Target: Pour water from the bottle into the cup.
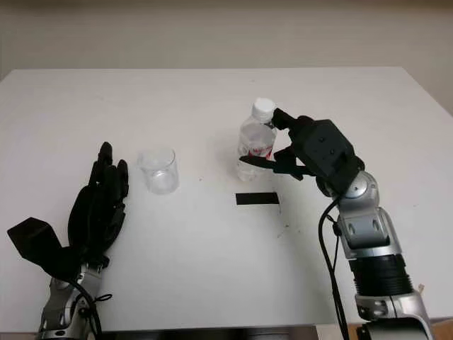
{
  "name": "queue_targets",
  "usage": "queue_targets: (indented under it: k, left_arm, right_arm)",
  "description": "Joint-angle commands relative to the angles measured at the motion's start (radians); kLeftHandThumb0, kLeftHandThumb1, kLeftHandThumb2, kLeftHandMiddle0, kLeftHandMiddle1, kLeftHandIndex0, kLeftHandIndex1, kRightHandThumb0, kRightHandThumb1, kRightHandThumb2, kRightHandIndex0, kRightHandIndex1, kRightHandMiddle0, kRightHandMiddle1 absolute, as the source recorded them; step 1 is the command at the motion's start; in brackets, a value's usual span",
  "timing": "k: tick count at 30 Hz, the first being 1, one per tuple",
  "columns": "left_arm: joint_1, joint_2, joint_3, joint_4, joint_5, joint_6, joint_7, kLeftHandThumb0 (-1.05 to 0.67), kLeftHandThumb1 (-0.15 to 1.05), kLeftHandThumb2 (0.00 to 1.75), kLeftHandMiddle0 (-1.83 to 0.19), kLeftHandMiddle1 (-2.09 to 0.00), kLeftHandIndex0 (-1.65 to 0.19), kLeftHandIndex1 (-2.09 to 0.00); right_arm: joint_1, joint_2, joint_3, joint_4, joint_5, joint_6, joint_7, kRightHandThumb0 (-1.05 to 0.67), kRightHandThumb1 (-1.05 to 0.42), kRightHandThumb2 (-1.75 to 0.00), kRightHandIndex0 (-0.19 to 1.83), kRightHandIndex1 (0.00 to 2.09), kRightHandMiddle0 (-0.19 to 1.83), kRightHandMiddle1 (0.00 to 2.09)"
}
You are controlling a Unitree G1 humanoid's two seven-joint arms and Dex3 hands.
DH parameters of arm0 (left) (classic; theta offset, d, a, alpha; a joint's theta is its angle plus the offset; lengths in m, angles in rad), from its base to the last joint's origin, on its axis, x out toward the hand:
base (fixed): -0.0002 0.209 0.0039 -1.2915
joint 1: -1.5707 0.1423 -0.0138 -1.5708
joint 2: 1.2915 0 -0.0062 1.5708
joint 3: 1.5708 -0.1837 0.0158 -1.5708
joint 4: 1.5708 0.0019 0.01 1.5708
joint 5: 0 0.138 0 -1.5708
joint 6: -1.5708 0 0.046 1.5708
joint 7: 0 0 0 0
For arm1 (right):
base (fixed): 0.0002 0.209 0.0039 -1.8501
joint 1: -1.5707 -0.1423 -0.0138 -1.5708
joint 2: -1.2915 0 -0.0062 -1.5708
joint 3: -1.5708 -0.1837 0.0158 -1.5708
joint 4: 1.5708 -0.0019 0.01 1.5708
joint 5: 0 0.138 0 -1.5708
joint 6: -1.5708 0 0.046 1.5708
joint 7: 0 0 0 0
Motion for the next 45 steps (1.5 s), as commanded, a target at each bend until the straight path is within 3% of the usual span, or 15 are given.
queue_targets:
  k: [1,6,20,26,38,45]
  left_arm:
    - [0.043,-0.01,-0.006,0.021,-0.001,0.013,0.001,-0.78,1.05,0.52,0.18,-0.05,0.19,-0.04]
    - [0.046,-0.012,-0.005,0.017,-0.002,0.019,0.004,-0.78,1.05,0.51,0.18,-0.05,0.19,-0.05]
    - [0.064,-0.004,-0.004,-0.01,-0.001,0.034,0.001,-0.78,1.05,0.52,0.19,-0.05,0.19,-0.04]
    - [0.072,-0.004,-0.002,-0.02,0.001,0.036,0.003,-0.78,1.05,0.51,0.19,-0.05,0.19,-0.05]
    - [0.099,-0.005,-0.006,-0.051,0.001,0.046,0.005,-0.77,1.05,0.53,0.19,-0.05,0.19,-0.05]
    - [0.102,-0.006,-0.007,-0.05,0.009,0.038,0.011,-0.77,1.05,0.52,0.18,-0.05,0.18,-0.05]
  right_arm:
    - [0.011,0.001,-0.013,-0.039,0.017,0.011,0.002,-0.33,-1.05,-0.36,1.21,2.09,1.02,2.09]
    - [0.017,0.009,-0.019,-0.059,0.048,0.06,0.011,-0.31,-1.05,-0.36,1.37,2.09,1.13,2.09]
    - [0.005,-0.049,-0.002,-0.147,0.066,0.285,0.083,-0.32,-1.05,-0.39,1.31,2.09,1.0,2.09]
    - [0.016,-0.063,-0.003,-0.147,0.076,0.282,0.102,-0.33,-1.05,-0.39,1.25,2.09,0.95,2.09]
    - [0.039,-0.054,0.007,-0.118,0.058,0.19,0.081,-0.34,-1.05,-0.39,1.25,2.09,1.1,2.09]
    - [0.034,-0.055,0.037,-0.103,0.022,0.172,0.057,-0.33,-1.05,-0.38,1.21,2.09,1.05,2.09]
